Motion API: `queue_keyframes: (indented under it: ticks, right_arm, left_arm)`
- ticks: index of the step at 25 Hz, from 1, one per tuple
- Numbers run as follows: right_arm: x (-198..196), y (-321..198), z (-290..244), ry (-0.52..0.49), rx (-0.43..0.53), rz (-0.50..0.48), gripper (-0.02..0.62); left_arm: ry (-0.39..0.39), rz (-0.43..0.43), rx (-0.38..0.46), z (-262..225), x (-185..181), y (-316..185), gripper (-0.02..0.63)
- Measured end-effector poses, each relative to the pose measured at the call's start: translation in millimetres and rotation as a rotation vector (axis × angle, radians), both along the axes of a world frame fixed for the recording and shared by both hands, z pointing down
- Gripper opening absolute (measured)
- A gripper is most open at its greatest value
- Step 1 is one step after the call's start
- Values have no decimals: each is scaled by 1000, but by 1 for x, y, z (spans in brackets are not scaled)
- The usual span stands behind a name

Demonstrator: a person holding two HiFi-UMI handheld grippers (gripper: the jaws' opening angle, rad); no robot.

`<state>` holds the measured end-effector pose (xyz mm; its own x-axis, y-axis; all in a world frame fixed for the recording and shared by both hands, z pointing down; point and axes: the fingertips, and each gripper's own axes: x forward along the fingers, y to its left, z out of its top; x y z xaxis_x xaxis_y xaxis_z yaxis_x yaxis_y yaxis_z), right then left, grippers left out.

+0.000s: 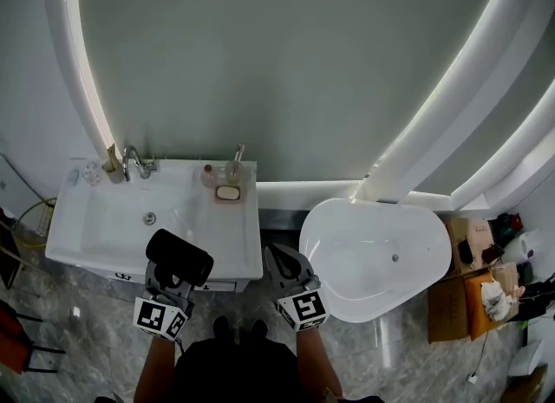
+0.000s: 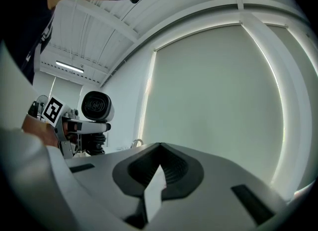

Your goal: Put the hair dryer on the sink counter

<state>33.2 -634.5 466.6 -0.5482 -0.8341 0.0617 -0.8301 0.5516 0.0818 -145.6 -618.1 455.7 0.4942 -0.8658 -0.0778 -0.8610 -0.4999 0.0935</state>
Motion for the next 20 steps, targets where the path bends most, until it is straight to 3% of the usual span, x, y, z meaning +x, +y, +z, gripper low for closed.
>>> queue_keyframes:
  ticks: [7,12,20]
  right_arm:
    - [0,-17,-2,4,-4,-40,28]
    - [-7,-29,-3,8,5,-76,28]
    - [0,-41,8,18,-19,-73,28]
  left_arm:
    - [3,-28,-26,8,7,-9,224]
    - [8,-68,-89,25,4,-27,224]
    - [15,-121,-324,88,10,-67,224]
